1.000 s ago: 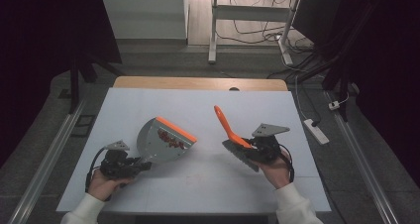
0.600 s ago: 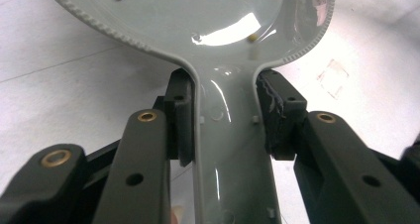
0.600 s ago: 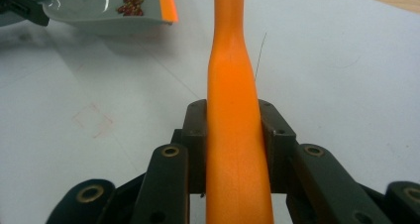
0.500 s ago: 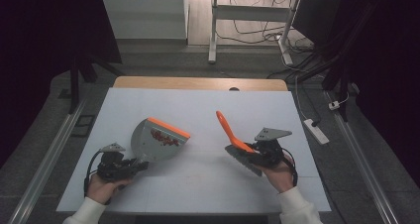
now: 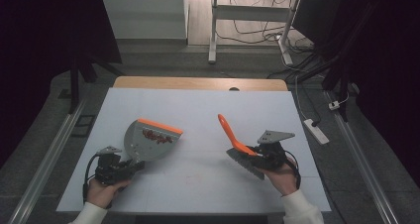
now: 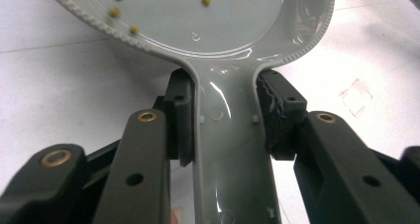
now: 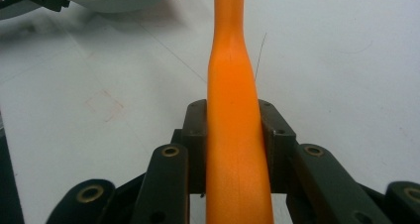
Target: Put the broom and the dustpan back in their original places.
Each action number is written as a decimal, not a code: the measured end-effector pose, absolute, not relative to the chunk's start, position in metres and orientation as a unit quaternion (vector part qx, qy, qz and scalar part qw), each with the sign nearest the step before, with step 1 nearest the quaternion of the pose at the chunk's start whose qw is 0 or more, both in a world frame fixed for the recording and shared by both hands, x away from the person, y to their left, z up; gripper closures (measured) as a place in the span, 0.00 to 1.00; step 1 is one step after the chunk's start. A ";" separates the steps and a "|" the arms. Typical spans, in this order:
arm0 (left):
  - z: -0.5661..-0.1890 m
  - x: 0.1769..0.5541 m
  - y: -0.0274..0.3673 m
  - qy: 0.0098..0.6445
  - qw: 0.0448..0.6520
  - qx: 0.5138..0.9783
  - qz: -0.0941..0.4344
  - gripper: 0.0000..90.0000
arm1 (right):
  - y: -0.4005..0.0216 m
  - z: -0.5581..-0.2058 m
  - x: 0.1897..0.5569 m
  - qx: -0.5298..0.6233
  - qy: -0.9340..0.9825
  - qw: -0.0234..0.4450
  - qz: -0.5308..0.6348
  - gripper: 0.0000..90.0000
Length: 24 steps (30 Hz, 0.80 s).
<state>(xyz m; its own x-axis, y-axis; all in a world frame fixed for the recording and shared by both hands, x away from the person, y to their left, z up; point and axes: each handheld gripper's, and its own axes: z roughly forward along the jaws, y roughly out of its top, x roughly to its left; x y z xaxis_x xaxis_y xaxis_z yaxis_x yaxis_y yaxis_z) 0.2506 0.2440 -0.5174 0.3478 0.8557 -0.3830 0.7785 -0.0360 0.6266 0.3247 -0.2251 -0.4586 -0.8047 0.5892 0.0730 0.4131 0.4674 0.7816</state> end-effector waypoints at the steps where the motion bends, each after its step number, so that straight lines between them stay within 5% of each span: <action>1: -0.518 0.250 0.244 0.572 0.397 0.716 0.049 0.68 | -0.226 -0.459 0.324 0.295 0.850 0.104 0.425 0.77; 24: -0.524 0.254 0.243 0.643 0.370 0.668 0.063 0.68 | -0.231 -0.473 0.320 0.319 0.853 0.067 0.408 0.77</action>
